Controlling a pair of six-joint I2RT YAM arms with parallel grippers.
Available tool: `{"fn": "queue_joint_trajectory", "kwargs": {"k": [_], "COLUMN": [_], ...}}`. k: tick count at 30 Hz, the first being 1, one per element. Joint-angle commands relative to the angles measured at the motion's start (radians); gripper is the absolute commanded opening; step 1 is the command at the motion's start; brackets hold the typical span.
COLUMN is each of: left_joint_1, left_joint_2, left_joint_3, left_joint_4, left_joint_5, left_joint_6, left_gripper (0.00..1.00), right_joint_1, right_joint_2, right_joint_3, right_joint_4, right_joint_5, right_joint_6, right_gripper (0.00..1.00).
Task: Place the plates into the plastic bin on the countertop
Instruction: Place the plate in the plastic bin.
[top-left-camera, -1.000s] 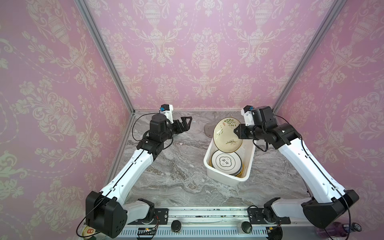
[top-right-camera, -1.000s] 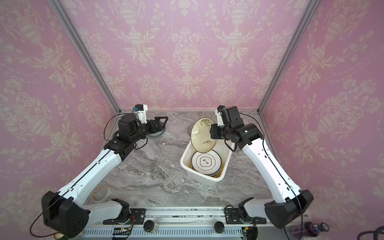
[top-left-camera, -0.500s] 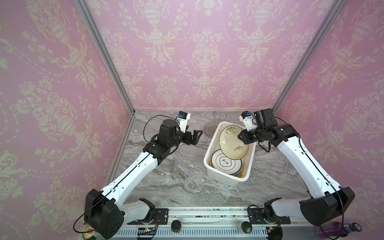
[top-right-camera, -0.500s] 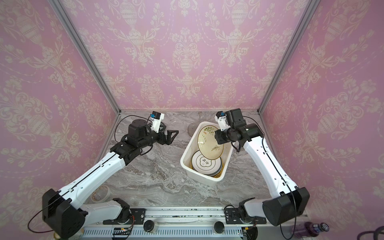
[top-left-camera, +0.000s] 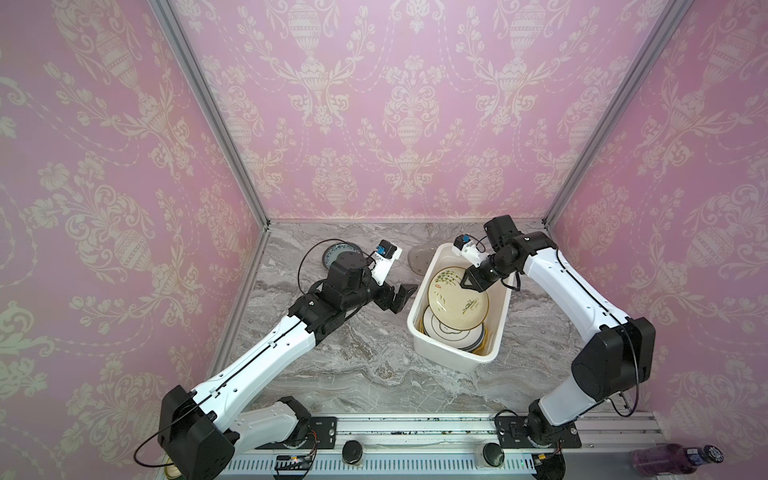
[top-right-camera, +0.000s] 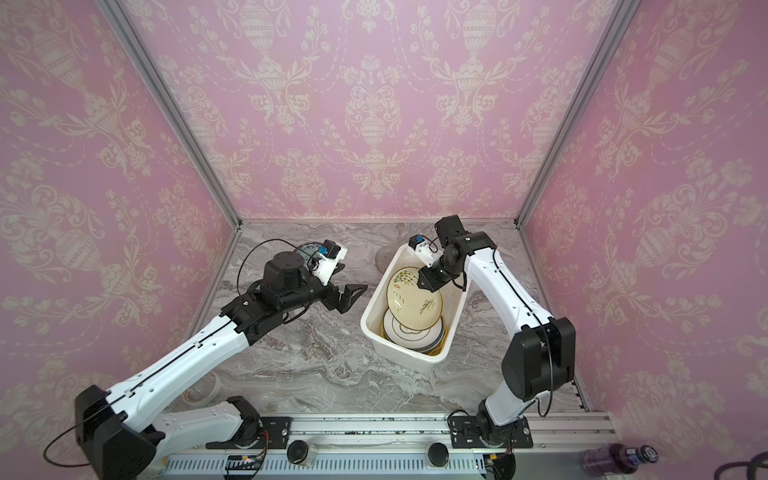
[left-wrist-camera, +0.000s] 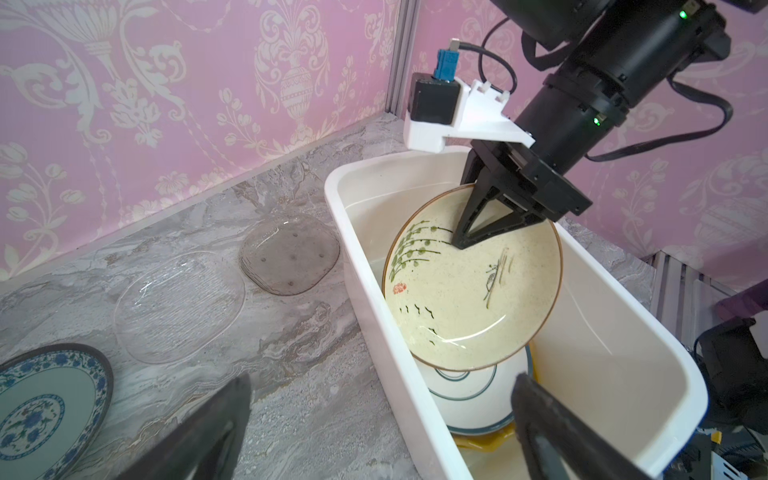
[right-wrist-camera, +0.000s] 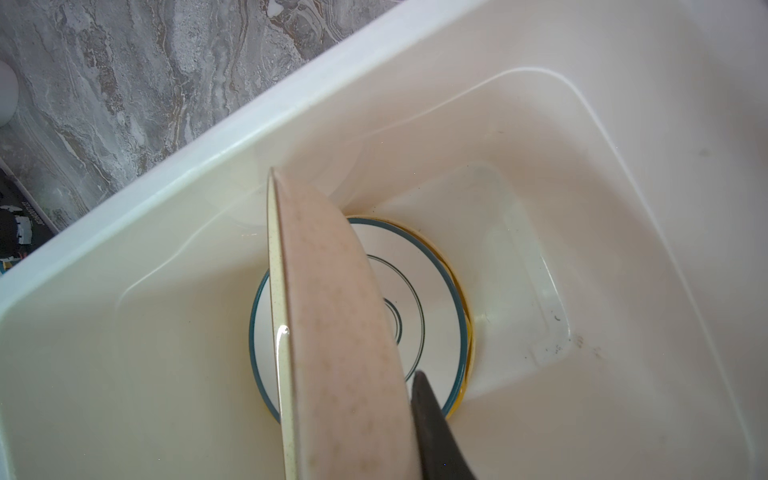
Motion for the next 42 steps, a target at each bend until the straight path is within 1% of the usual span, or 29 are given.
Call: {"fn": "queue_joint_trajectory", "kwargs": {"k": [1, 4, 8, 12, 19, 27, 30, 36, 42], "left_joint_1": [-0.006, -0.006, -0.007, -0.009, -0.052, -0.060, -0.062, -0.063, -0.068], "left_joint_2": [-0.017, -0.007, 0.017, 0.045, 0.086, 0.095, 0.098, 0.097, 0.098], "left_joint_3": [-0.003, 0.010, 0.027, 0.034, 0.049, 0.066, 0.077, 0.083, 0.091], "left_joint_4": [-0.057, -0.071, -0.069, -0.037, -0.012, -0.019, -0.031, -0.041, -0.050], "left_joint_5": [-0.039, -0.046, -0.042, -0.037, -0.061, -0.078, -0.081, -0.096, -0.106], "left_joint_6": [0.041, 0.051, 0.059, 0.022, 0.002, 0.019, 0.025, 0.028, 0.031], "left_gripper": [0.99, 0.99, 0.99, 0.99, 0.99, 0.99, 0.99, 0.99, 0.99], "right_joint_1": [-0.005, -0.006, -0.005, -0.006, -0.005, -0.005, -0.006, -0.005, -0.005], "right_joint_2": [0.027, 0.072, 0.102, 0.132, 0.168, 0.170, 0.170, 0.180, 0.200], "right_joint_3": [0.089, 0.119, 0.121, 0.116, 0.097, 0.032, 0.009, 0.006, 0.001], "right_joint_4": [-0.057, -0.098, -0.105, -0.104, -0.103, -0.040, -0.013, 0.013, 0.016], "right_joint_5": [-0.054, -0.058, -0.080, -0.095, -0.084, -0.105, -0.105, -0.123, -0.114], "right_joint_6": [-0.112, -0.154, -0.188, -0.215, -0.237, -0.224, -0.216, -0.206, -0.207], "right_gripper": [0.00, 0.00, 0.00, 0.00, 0.00, 0.00, 0.04, 0.09, 0.14]}}
